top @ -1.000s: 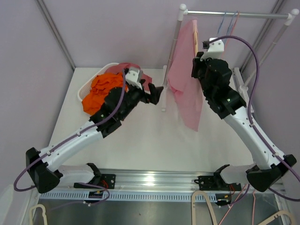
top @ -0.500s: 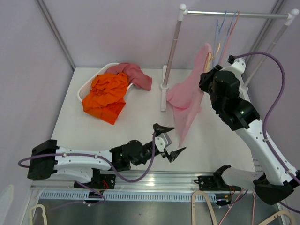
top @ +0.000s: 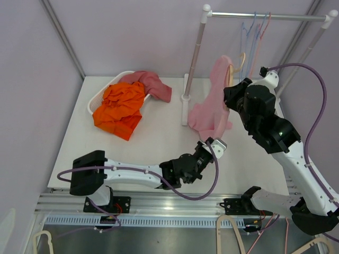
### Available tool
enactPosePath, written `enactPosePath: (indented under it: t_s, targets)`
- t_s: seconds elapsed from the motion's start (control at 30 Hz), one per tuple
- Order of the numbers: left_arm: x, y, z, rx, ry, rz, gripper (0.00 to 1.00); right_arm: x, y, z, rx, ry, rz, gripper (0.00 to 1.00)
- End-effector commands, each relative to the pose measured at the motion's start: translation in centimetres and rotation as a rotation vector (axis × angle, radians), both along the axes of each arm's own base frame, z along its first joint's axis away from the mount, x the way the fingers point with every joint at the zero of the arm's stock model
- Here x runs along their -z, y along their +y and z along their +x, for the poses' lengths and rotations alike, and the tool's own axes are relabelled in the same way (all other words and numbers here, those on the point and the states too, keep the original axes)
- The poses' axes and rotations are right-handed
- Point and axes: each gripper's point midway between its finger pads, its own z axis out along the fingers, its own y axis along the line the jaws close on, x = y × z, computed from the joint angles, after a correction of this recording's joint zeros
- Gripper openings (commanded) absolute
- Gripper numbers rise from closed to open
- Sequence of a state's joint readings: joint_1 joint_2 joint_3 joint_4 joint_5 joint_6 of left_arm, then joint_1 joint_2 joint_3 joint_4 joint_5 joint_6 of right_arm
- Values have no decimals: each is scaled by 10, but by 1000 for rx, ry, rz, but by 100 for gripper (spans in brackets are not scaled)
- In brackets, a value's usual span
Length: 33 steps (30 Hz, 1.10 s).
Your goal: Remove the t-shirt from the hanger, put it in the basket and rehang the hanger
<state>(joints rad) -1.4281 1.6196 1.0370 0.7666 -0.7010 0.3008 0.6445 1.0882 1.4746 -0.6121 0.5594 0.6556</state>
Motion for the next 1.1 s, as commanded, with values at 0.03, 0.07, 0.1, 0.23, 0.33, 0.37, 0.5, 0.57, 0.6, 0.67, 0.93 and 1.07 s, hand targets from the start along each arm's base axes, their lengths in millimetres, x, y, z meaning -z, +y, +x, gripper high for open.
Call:
enactPosePath:
  t_s: [0.03, 0.07, 0.1, 0.23, 0.33, 0.37, 0.5, 0.57, 0.6, 0.67, 0.93, 1.07]
  targets:
    - [-33, 12, -31, -20, -16, -59, 1, -28, -11, 7, 67, -63, -16, 0]
    - [-35, 7, -49, 54, -48, -54, 1, -38, -13, 8, 81, -75, -22, 0]
    - [-37, 4, -68, 116, -66, -57, 1, -40, -14, 11, 90, -75, -41, 0]
    - [2, 4, -159, 402, -56, -29, 1, -54, -15, 24, 110, -76, -148, 0]
    - [65, 18, -137, 319, 137, -55, 1, -63, -8, 27, 49, -15, -255, 0]
    - [96, 21, -129, 278, 217, -23, 1, -35, -2, 29, 9, 103, -342, 0]
    - [93, 30, -84, 88, 255, -36, 1, -29, 9, 5, -154, 241, -397, 0]
    - [74, 32, -56, -43, 321, -83, 1, -14, 18, -14, -262, 320, -395, 0]
    - [75, 43, -28, -124, 356, -10, 1, -10, 23, -26, -316, 336, -376, 0]
    - [60, 45, -7, -165, 473, -95, 1, 19, 37, -42, -420, 416, -377, 0]
    - [8, 117, 72, -376, 602, -140, 1, 15, -6, -83, -347, 431, -398, 0]
    - [-10, 145, 76, -375, 560, -181, 1, -16, -26, -65, -217, 273, -428, 0]
